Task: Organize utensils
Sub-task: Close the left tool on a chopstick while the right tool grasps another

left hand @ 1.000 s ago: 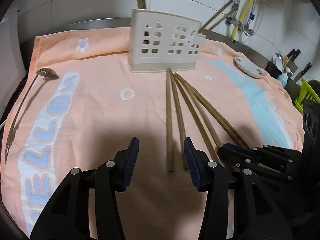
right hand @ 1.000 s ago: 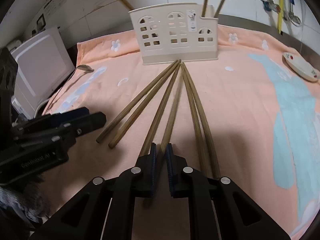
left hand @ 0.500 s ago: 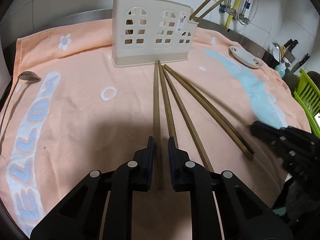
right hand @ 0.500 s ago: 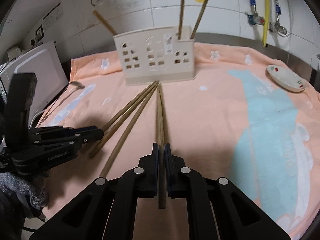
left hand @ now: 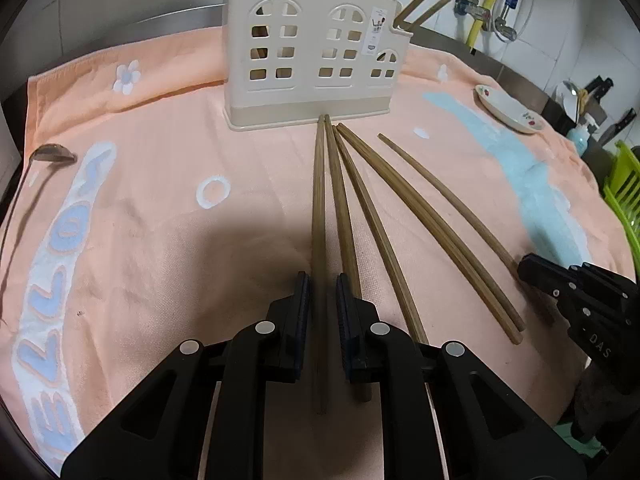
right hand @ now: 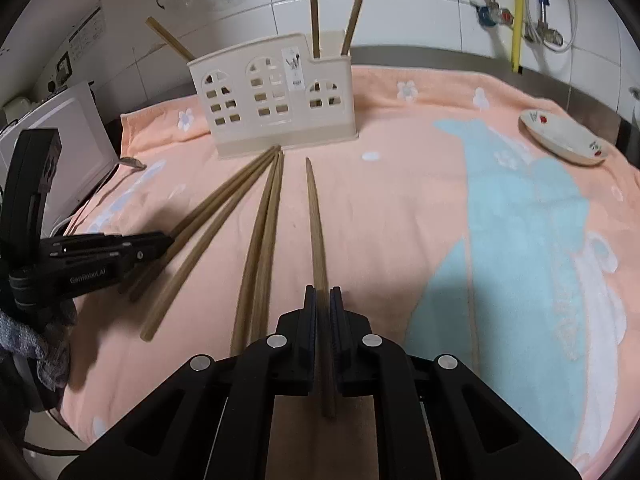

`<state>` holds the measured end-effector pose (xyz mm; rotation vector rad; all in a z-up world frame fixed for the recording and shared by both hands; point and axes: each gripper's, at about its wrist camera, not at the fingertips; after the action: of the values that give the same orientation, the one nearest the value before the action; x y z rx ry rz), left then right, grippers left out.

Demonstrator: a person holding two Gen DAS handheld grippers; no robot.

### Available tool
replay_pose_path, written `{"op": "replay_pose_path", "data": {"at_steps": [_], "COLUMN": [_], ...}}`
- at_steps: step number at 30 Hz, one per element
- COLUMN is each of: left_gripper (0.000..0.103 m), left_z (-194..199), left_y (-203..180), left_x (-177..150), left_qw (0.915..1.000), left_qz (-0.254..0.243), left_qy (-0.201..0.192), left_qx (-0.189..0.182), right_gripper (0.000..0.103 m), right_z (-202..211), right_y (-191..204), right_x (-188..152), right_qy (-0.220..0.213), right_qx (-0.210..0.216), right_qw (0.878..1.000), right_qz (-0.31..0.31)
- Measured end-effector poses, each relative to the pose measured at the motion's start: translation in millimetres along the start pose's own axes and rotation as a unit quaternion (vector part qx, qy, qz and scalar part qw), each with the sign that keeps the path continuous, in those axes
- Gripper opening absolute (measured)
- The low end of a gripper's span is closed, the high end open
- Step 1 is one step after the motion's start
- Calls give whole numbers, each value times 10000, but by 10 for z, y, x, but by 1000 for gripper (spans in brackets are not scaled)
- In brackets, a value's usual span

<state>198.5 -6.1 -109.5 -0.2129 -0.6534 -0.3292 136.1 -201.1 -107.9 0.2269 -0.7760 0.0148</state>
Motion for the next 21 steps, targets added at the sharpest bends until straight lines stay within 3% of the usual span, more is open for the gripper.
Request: {"op": "replay_pose_path", "data": {"at_steps": [3, 4, 9, 21], "left_gripper": [12, 6, 6, 6], "left_z": [-7, 0, 56, 569], "left_y": [-43, -42, -17, 45], "left_x": [8, 7, 3, 135], "left_qw": [9999, 9998, 9997, 9977], "left_qz": [-81, -87, 14, 209], "left_qy": [-3, -5, -82, -648], "left_qx": [126, 180, 214, -35], "right_gripper": [9, 9, 10, 7], "right_z": [4, 11, 43, 179], "right_y": [-5, -3, 11, 48], "right_x": [-47, -63, -111, -88], "right_qy": [40, 48, 47, -204], "right_qx": [16, 27, 41, -89], "right_qw": [10000, 10000, 10000, 9995], "right_qz": [16, 13, 62, 236]}}
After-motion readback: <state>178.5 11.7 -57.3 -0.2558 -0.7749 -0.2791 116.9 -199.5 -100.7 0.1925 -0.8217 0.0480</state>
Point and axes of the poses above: each gripper's, at about its wrist camera, not at the fingertips, and z roughly against the way its jaws point, y to its left, x to its top, and after that the axes turned 4 degrees about -z, right-handed
